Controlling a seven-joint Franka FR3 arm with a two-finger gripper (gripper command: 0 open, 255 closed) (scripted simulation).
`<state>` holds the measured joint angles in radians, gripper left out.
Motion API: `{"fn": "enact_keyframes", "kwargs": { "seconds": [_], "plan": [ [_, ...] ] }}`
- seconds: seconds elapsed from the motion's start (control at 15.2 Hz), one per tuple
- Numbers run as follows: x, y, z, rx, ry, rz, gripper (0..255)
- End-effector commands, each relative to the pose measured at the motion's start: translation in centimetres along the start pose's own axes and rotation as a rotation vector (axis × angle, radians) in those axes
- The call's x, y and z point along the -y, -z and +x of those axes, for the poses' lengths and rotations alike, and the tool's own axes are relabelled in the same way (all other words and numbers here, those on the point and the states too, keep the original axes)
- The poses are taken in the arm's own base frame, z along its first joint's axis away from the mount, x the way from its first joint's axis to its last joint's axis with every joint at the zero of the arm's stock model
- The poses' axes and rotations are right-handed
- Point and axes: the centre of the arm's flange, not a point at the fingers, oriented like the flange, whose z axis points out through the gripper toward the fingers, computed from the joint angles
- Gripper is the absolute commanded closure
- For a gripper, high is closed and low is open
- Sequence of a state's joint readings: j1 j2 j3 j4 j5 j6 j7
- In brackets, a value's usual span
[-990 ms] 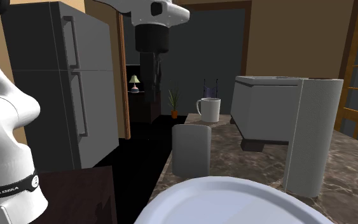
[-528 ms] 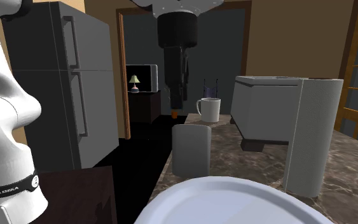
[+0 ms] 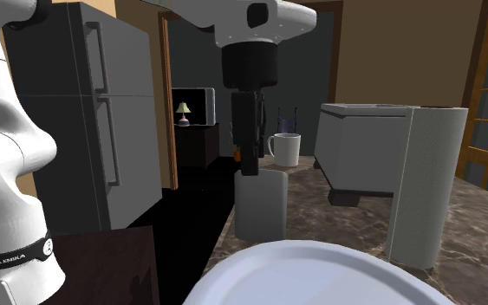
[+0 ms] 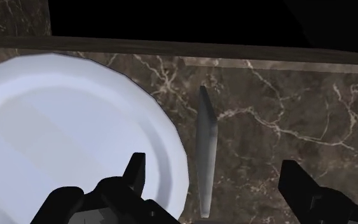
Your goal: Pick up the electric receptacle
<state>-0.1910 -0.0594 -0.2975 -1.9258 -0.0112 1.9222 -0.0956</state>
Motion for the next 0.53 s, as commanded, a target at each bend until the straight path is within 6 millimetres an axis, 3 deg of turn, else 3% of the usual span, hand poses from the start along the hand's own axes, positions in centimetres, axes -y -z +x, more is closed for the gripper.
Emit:
{"fn": "enact_keyframes", "kwargs": {
  "seconds": [0.0,0.07,0.13,0.46],
  "plan": [
    [0.00,-0.79,-0.05,0.000,0.000,0.000,0],
    [0.00,-0.79,-0.05,0.000,0.000,0.000,0],
    [0.04,-0.81,-0.09,0.000,0.000,0.000,255],
    [0.00,-0.82,-0.09,0.000,0.000,0.000,255]
  ]
}}
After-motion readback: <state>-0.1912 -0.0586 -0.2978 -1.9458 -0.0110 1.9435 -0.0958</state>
